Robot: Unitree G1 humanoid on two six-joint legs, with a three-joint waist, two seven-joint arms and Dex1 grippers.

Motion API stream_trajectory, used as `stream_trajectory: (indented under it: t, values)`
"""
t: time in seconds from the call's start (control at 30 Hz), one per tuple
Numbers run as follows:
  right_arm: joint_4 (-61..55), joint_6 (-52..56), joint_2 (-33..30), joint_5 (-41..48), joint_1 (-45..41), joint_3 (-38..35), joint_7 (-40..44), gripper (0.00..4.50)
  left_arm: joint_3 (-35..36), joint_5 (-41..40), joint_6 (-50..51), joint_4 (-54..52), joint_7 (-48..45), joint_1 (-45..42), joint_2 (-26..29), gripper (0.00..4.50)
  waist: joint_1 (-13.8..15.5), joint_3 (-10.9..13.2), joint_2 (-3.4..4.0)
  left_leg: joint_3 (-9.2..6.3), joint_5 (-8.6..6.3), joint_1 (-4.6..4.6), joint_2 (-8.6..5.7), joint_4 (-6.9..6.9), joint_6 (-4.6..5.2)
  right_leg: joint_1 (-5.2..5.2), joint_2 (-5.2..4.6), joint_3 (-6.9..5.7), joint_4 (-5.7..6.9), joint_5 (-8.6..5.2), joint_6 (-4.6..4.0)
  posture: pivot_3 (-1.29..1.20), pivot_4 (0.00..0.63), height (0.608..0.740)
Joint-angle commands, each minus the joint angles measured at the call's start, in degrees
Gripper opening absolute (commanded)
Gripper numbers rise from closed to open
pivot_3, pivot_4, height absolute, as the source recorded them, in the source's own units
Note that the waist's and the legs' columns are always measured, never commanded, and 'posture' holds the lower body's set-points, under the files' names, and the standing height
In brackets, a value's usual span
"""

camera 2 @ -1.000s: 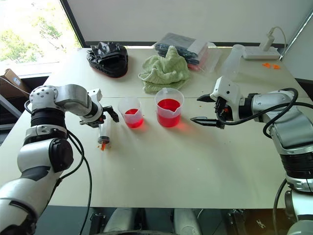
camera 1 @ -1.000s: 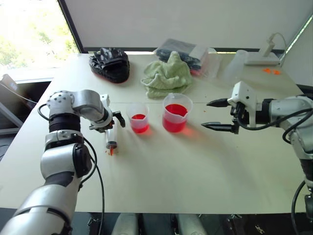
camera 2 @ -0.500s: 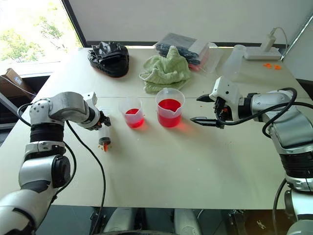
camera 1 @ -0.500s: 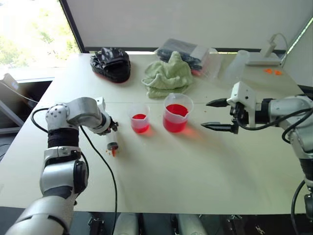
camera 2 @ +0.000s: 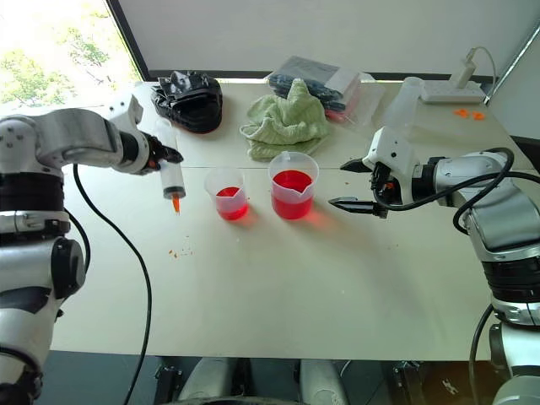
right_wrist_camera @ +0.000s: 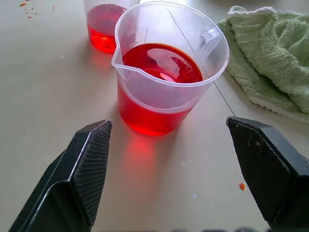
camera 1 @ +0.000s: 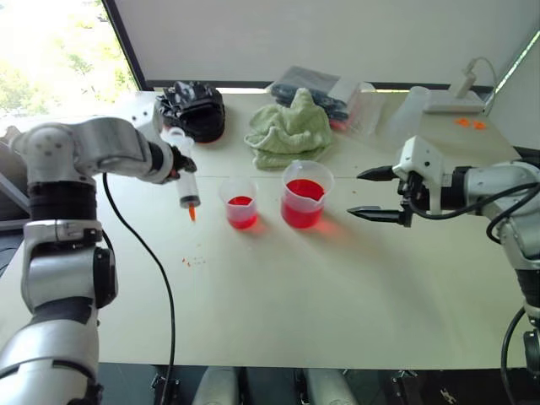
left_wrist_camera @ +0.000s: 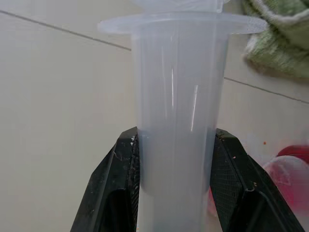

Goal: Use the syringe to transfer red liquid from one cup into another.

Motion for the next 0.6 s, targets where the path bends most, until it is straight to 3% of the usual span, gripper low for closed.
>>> stream_trajectory:
  t: [0.03, 0.2, 0.37, 0.6]
  values:
    - [0.42, -1.59, 0.59, -0.58, -2.35, -1.46, -1.02, 3.99, -1.98, 15.67, -11.74, -4.43, -24.52, -4.84, 1.45, 1.40, -0.01, 0.00, 0.00, 0.01, 0.01, 0.00, -0.01, -0.03, -0.02, 0.00, 0.01, -0.01, -0.01, 0.00, 0.00, 0.00, 0.150, 0.724]
    - [0.18, -1.44, 0.76, -0.24, -2.33, -3.11, -2.61, 3.99, -6.16, 31.70, -27.78, -4.67, -54.18, -6.40, -1.50, 1.40, 0.15, 0.00, 0.00, 0.03, 0.02, 0.01, -0.02, -0.04, -0.03, 0.01, 0.01, -0.01, -0.02, 0.00, 0.00, 0.00, 0.150, 0.724]
    - [-0.33, -2.00, 1.98, 0.34, -2.31, -5.19, -5.46, 3.99, -9.78, 43.72, -40.87, -1.69, -76.14, -8.34, -7.82, 1.40, 0.09, 0.00, 0.00, 0.07, 0.01, -0.02, -0.01, -0.04, -0.01, 0.01, 0.02, 0.02, -0.07, 0.00, 0.00, 0.00, 0.150, 0.724]
    - [-3.04, -1.26, 2.69, 1.83, -0.89, -8.97, -9.09, 3.99, -8.65, 49.82, -51.87, 5.76, -97.27, -8.99, -18.55, 1.40, 0.08, 0.00, 0.00, 0.09, -0.03, -0.03, 0.00, -0.04, 0.06, 0.00, 0.04, 0.06, -0.07, 0.00, 0.00, 0.00, 0.150, 0.724]
